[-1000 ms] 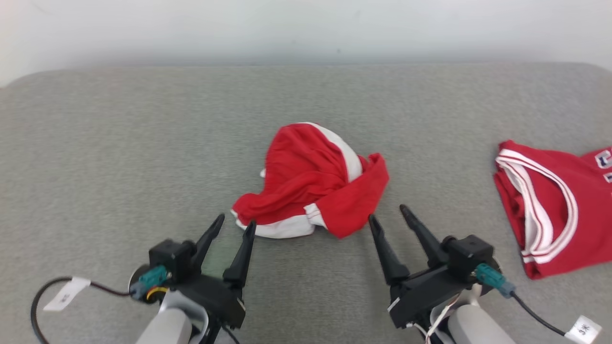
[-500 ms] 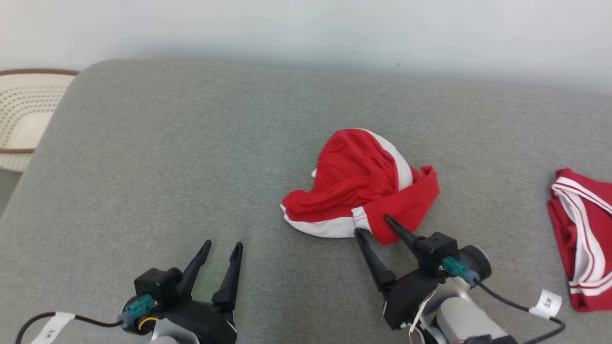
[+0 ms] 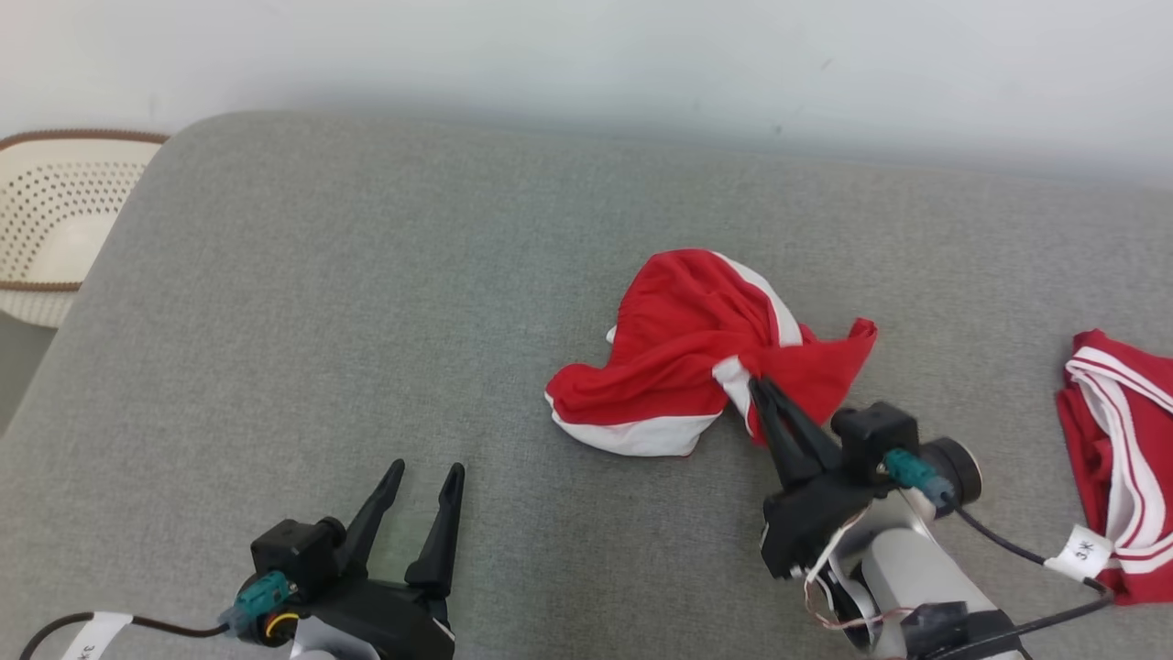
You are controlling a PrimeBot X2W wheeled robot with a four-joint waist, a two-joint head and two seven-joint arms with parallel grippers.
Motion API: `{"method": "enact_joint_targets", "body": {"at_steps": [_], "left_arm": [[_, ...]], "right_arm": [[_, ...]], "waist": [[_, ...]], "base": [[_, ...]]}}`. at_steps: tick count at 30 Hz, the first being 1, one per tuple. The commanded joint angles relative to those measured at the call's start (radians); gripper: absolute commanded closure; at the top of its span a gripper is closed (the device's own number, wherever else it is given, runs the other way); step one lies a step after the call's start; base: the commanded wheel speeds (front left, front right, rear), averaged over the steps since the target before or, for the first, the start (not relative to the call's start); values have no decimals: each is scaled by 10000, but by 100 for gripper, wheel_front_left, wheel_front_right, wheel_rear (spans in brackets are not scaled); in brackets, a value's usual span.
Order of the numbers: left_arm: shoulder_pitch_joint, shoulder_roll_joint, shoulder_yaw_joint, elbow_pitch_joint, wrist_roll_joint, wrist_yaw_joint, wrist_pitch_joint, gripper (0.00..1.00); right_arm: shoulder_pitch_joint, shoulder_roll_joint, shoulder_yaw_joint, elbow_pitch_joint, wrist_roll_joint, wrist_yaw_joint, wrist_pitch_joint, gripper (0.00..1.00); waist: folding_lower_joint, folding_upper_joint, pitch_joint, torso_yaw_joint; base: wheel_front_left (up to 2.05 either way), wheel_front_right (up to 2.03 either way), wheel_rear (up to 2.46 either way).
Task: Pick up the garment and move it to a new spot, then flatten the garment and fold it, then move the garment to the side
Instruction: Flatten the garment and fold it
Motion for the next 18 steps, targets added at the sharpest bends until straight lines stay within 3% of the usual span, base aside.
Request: {"method": "enact_joint_targets", "body": {"at_steps": [1,9,18], "left_arm": [[270,0,-34,-4,-121,0,-35,0],[495,4,-190,139,-276,-2,-35,0],[645,3,-175,112,-432,35,-35,0]], "right_arm": [[-24,116,-33,-312,200,-12,-2,100],[-467,26,-906,-2643,854,-12,0,100],[299,-790,-2550,-2067,483,-12,0,100]], "waist": [[-1,-1,-144,-134],[-1,-1,-583,-310],[-1,-1,-749,-444]], "base": [[0,0,0],[0,0,0],[0,0,0]]}}
